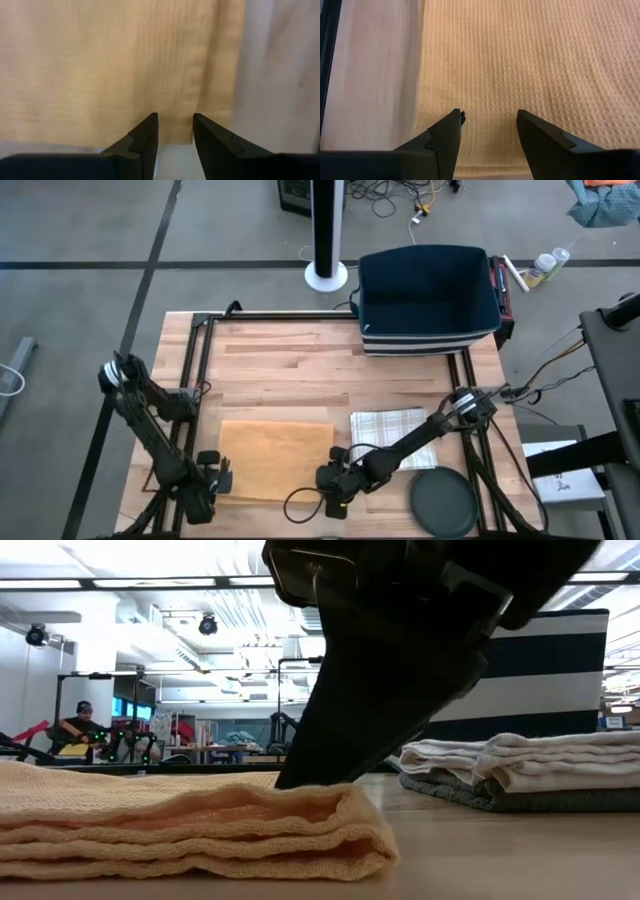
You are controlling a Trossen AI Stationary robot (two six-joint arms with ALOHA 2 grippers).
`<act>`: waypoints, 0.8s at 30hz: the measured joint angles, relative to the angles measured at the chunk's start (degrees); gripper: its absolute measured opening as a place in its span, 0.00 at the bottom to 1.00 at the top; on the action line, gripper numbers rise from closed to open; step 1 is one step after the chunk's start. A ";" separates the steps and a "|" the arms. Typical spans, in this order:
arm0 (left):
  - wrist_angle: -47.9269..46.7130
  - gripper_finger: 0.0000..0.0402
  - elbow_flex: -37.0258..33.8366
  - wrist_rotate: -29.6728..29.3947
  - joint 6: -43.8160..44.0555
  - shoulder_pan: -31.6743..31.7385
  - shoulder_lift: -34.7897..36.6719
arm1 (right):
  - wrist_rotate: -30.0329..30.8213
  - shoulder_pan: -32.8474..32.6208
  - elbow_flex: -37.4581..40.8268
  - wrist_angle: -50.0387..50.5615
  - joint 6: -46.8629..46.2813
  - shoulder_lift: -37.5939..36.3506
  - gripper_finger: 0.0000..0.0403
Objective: Fold kitchen towel into neat rectangle
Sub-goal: Fold the orange towel
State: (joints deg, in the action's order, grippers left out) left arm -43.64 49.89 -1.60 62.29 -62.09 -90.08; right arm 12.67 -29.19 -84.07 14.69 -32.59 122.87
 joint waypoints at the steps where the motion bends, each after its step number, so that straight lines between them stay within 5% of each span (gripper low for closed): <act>1: -2.98 0.28 2.07 -1.07 -1.41 -0.07 -1.25 | 0.02 0.00 0.00 -0.03 -0.36 0.00 0.46; 5: -10.98 0.28 8.35 -5.14 -5.51 -0.80 -5.52 | 0.31 0.00 0.00 0.05 -0.78 0.02 0.46; 13: -11.35 0.29 12.11 -2.98 -5.41 -2.34 -8.22 | 0.94 -0.02 0.00 0.03 -0.80 0.02 0.46; 24: -11.72 0.30 9.85 -3.72 -4.62 -5.01 -8.07 | 2.40 0.11 0.00 0.05 -0.80 0.02 0.46</act>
State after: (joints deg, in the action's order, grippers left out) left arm -55.36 59.73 -5.32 57.67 -67.10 -98.15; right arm 15.07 -29.08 -84.07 14.74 -33.39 122.89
